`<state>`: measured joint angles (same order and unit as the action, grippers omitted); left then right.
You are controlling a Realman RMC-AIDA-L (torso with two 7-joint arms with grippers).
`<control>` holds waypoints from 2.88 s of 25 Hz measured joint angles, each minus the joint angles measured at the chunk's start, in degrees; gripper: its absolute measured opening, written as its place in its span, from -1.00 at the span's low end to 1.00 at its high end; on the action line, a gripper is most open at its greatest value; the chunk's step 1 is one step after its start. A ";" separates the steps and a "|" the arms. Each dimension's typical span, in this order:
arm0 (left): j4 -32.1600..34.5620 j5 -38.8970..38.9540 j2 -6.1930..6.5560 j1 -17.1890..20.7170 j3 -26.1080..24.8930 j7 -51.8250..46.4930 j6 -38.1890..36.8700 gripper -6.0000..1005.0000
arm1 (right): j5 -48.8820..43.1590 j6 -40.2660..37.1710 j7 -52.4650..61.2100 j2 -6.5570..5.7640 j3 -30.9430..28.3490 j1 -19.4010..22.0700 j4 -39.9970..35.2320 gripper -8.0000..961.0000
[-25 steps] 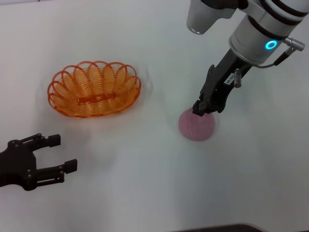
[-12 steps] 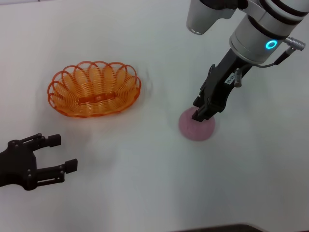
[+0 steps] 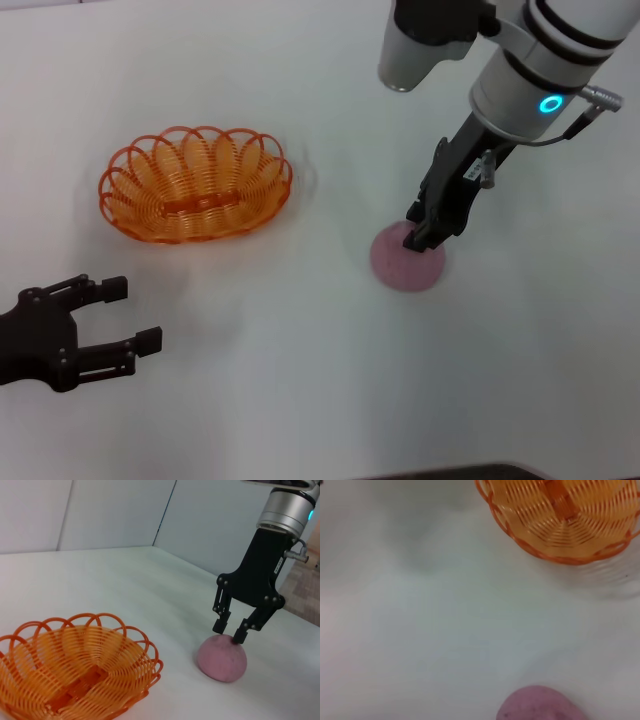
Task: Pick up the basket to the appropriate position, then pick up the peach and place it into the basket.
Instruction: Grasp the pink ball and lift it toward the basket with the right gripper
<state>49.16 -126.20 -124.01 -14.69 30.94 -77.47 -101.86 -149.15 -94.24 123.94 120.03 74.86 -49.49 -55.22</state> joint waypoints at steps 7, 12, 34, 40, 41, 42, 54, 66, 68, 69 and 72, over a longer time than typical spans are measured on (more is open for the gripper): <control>-0.82 -0.04 0.08 -0.08 0.00 0.16 0.96 0.73 | 0.12 1.20 0.00 0.11 1.12 -0.41 2.06 -0.25; -1.17 -0.08 0.09 -0.17 0.04 0.19 1.51 0.73 | 0.36 1.72 -0.01 0.11 1.51 -0.43 2.33 -0.28; -1.16 -0.10 0.09 -0.53 0.44 0.22 1.86 0.73 | 0.67 3.95 -0.01 0.27 3.57 -0.89 5.96 -0.46; -1.26 -0.10 0.09 -0.66 0.43 0.22 1.92 0.73 | 0.75 4.03 -0.01 0.29 3.89 -0.87 5.96 -0.55; -1.29 -0.10 0.09 -0.68 0.43 0.22 1.92 0.73 | 0.75 4.04 -0.01 0.29 3.89 -0.88 5.96 -0.59; -1.30 -0.10 0.09 -0.70 0.43 0.22 1.93 0.73 | 0.75 4.05 -0.01 0.29 3.89 -0.90 5.95 -0.64; -1.70 -0.10 0.09 -0.66 0.44 0.22 1.93 0.73 | 0.73 3.76 0.13 0.29 4.00 -0.97 5.32 -0.91; -1.42 -0.10 0.18 -0.76 0.34 -0.09 1.39 0.73 | 0.83 -1.08 1.26 0.19 3.56 -0.67 -3.64 -0.91; -1.33 -0.09 0.22 -0.84 0.22 -0.13 1.22 0.73 | 0.86 -2.72 1.56 0.15 3.40 -0.91 -5.56 -0.91; -1.30 -0.10 0.24 -0.89 0.21 -0.18 1.14 0.73 | 0.84 -3.32 1.72 0.13 3.35 -1.08 -6.45 -0.91; -1.23 -0.09 0.28 -0.95 0.18 -0.28 1.06 0.73 | 0.51 -5.50 2.23 0.17 3.27 -1.82 -9.10 -0.91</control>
<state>47.93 -126.30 -123.73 -15.64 31.11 -77.75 -100.80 -148.64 -99.74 126.17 120.20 78.13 -51.30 -64.32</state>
